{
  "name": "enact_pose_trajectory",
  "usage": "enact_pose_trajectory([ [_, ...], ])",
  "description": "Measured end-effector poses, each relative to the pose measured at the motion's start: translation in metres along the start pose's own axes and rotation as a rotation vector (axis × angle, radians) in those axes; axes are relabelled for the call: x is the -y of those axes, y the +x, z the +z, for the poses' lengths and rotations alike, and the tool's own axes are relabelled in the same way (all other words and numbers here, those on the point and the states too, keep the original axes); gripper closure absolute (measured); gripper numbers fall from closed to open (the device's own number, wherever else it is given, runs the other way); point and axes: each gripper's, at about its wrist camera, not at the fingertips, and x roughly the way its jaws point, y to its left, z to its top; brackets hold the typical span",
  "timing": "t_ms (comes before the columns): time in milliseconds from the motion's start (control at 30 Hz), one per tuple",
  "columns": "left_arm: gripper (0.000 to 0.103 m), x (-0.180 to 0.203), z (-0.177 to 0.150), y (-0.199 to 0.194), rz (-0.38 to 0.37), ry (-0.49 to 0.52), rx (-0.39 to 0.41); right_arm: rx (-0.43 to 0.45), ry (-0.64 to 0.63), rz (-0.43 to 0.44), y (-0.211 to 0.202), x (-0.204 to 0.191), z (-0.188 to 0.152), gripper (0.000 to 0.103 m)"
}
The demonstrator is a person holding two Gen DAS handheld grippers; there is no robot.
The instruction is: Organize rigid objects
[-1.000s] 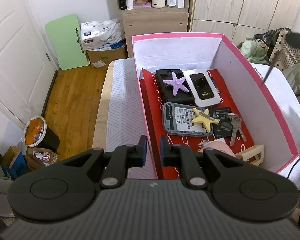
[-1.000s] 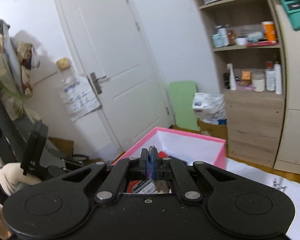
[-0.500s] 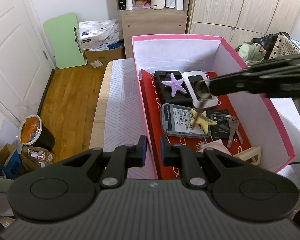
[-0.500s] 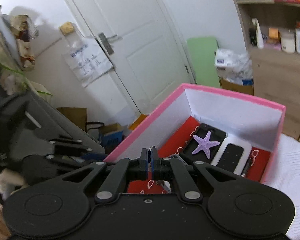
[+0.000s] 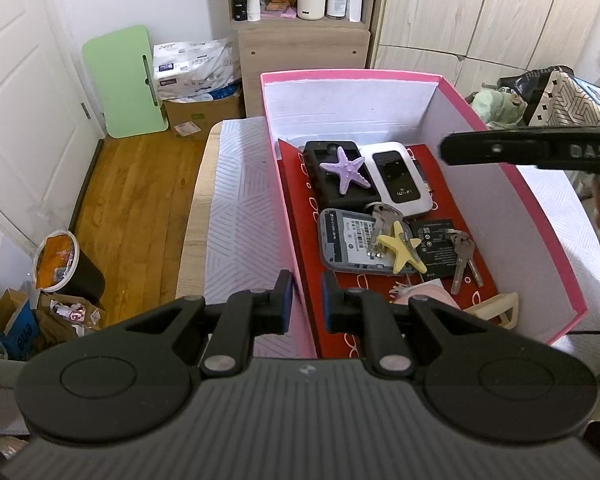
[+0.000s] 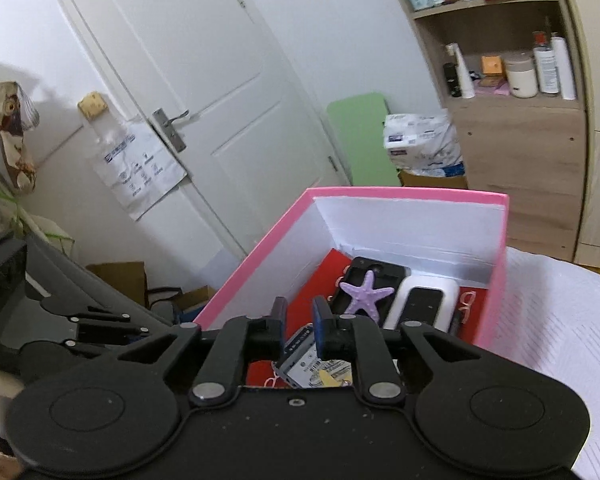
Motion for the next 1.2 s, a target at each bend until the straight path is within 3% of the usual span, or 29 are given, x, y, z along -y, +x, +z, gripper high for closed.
enact_pose_trajectory([
  [233, 0.09, 0.0, 0.0, 0.0, 0.002, -0.009, 0.003, 0.038, -0.006, -0.069, -0.02, 0.001, -0.009, 0.077],
  [567, 0.089, 0.003, -0.002, -0.009, 0.01, -0.012, 0.003, 0.051, -0.065, -0.114, -0.037, -0.004, -0.016, 0.076],
  [833, 0.089, 0.025, -0.018, -0.054, 0.018, 0.002, 0.081, 0.077, -0.126, -0.102, -0.057, -0.023, -0.023, 0.076],
  [1000, 0.085, 0.048, -0.027, -0.077, 0.011, 0.03, 0.11, 0.106, -0.148, -0.099, -0.078, -0.034, -0.031, 0.076],
  [1200, 0.066, 0.072, -0.035, -0.098, 0.012, 0.052, 0.143, 0.147, -0.155, -0.129, -0.108, -0.046, -0.041, 0.067],
])
